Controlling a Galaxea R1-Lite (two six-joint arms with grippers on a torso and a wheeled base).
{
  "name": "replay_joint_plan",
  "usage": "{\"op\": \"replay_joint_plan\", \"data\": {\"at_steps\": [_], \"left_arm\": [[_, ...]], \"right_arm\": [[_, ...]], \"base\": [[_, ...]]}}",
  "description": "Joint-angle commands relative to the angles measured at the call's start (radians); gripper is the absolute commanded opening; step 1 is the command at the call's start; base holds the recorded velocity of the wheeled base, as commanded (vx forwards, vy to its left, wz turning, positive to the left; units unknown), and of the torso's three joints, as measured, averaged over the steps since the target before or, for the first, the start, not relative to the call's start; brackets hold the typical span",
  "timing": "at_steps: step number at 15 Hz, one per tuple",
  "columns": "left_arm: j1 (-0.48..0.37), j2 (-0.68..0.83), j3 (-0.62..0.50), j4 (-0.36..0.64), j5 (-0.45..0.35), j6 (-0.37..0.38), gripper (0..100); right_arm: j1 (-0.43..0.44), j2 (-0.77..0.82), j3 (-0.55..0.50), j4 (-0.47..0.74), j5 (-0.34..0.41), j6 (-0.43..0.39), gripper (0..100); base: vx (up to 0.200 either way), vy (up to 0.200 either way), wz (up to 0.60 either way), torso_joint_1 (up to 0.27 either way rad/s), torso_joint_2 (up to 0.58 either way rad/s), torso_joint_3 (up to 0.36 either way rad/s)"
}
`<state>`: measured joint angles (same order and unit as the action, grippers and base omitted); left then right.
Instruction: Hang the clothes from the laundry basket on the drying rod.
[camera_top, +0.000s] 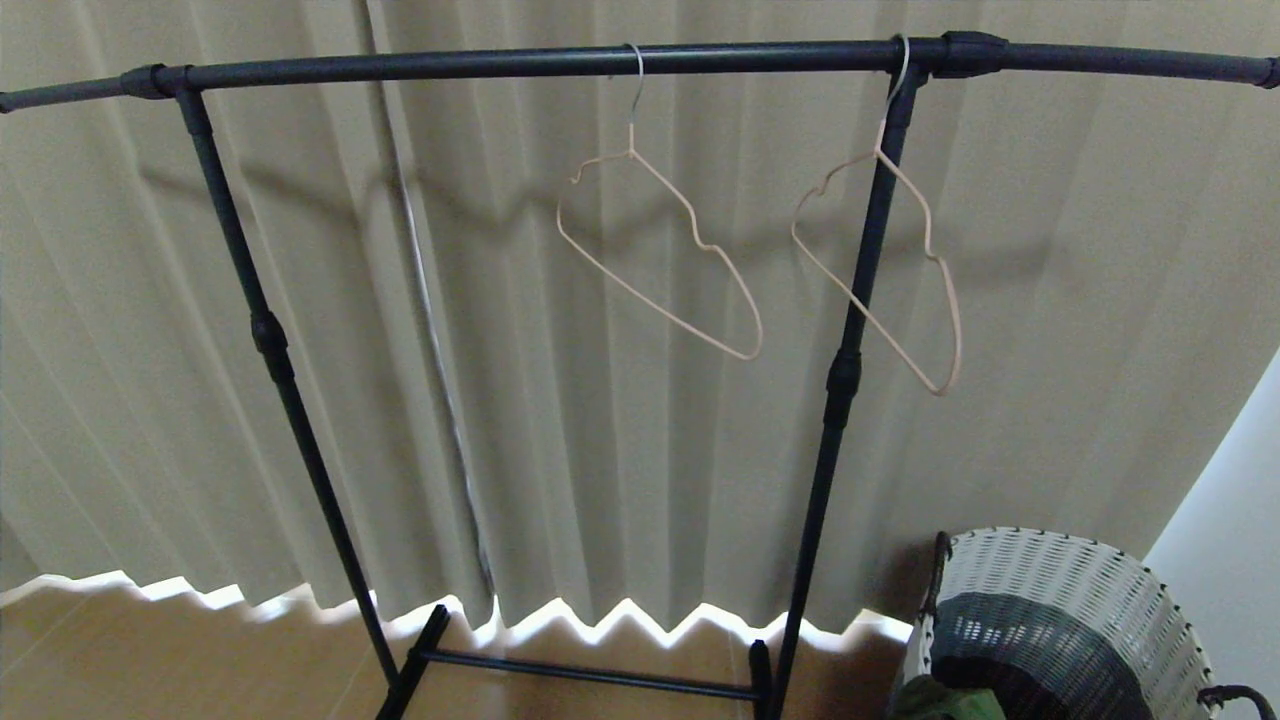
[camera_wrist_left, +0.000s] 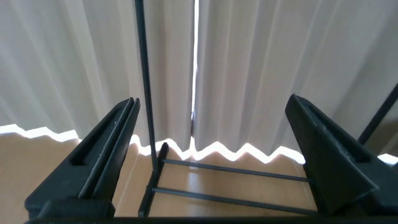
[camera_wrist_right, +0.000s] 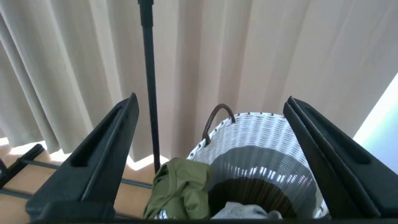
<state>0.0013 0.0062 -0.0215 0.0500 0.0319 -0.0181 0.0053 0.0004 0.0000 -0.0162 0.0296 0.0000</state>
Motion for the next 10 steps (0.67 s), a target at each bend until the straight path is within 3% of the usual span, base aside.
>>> {"op": "replay_joint_plan", "data": {"at_steps": [1,4,10], "left_arm": [[0.0,0.001,0.0,-0.001,0.0,0.0,100],[0.0,0.001,0.0,0.001,0.0,0.0,100],[0.0,0.0,0.0,-0.001,-0.001,0.0,100]], "right_arm": [[0.001,0.0,0.0,-0.001,0.0,0.0,100],[0.001,0.0,0.0,-0.001,0.0,-0.002,100],[0.001,0.0,0.0,0.002,0.01,-0.026,100]], "base": [[-0.2,0.0,0.0,0.012,0.01,-0.002],[-0.2,0.0,0.0,-0.002,0.0,0.002],[0.0,0.0,0.0,0.0,0.0,0.0]]}}
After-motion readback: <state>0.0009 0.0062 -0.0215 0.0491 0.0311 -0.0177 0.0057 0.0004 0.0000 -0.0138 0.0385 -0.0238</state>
